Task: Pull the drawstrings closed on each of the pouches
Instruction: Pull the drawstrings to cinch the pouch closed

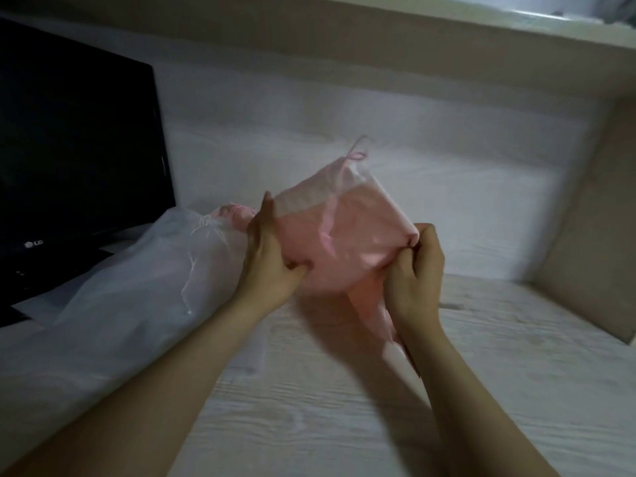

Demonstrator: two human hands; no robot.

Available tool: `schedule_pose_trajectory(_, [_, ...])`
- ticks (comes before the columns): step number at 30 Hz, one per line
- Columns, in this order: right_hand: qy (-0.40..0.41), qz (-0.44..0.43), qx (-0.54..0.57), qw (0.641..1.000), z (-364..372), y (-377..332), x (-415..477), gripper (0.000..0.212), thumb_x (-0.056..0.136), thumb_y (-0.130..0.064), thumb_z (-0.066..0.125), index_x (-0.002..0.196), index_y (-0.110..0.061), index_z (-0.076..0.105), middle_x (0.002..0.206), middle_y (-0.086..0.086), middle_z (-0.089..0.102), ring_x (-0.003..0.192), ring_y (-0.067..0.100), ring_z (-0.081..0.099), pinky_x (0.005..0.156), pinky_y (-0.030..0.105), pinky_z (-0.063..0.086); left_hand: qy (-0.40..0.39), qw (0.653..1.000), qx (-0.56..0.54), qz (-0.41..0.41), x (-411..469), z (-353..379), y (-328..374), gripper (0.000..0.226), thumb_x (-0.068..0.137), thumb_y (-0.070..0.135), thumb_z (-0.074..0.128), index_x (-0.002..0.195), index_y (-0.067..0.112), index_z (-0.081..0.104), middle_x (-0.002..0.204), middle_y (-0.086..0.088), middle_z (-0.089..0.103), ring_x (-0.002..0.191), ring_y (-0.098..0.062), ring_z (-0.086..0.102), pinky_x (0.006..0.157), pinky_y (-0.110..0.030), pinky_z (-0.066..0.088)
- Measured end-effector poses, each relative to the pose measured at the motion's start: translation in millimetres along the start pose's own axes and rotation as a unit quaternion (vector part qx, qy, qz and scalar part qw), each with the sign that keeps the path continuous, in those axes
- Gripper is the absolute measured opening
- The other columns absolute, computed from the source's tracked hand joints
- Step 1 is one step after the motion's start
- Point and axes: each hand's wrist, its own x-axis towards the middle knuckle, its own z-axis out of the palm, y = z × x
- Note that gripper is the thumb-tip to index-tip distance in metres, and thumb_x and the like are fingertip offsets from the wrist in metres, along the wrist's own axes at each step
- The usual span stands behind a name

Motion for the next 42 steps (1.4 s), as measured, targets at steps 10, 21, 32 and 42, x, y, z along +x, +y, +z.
schedule_pose_trajectory(10, [-0.199, -0.095, -0.119, 0.968, -8, 33, 8, 0.069, 0.060, -0.032, 0.088, 0.117, -0.018, 0.052, 0.114, 0.005, 0.050, 0.092, 0.018, 0.053, 0.071, 0.024, 0.047, 0.055, 0.989, 0.058, 0.124, -6, -22, 19, 0.063, 0.088, 0.006, 0.073, 0.146, 0.021, 0.051, 0.134, 0.011, 0.063, 0.113, -0.016, 0.063, 0.081, -0.033, 0.052])
schedule_pose_trajectory(21, [-0.056, 0.057, -0.294, 0.952, -19, 40, 11, 0.036, 0.094, -0.016, 0.054, 0.128, -0.023, 0.044, 0.084, 0.006, 0.061, 0.077, 0.034, 0.063, 0.065, 0.042, 0.048, 0.061, 0.912, 0.372, 0.162, -10, -27, 25, 0.052, 0.058, 0.028, 0.092, 0.099, 0.019, 0.060, 0.146, -0.002, 0.059, 0.104, -0.034, 0.057, 0.082, -0.044, 0.032])
schedule_pose_trajectory(32, [-0.129, 0.279, 0.288, 0.907, -7, 21, 27, 0.058, 0.078, -0.054, 0.077, 0.117, -0.018, 0.053, 0.123, 0.009, 0.050, 0.117, 0.027, 0.049, 0.114, 0.047, 0.034, -0.152, 0.896, 0.362, 0.210, -14, -13, 19, 0.076, 0.046, 0.016, 0.064, 0.120, 0.018, 0.043, 0.157, -0.002, 0.040, 0.155, -0.036, 0.024, 0.116, -0.050, 0.015])
schedule_pose_trajectory(42, [-0.200, 0.228, 0.174, 0.937, -18, 9, 18, 0.031, 0.093, -0.043, 0.065, 0.104, -0.017, 0.078, 0.109, 0.011, 0.078, 0.106, 0.032, 0.073, 0.089, 0.050, 0.061, -0.055, 0.896, 0.410, 0.162, -17, -8, 9, 0.054, 0.070, 0.046, 0.062, 0.120, 0.024, 0.055, 0.118, -0.011, 0.044, 0.099, -0.035, 0.045, 0.081, -0.045, 0.041])
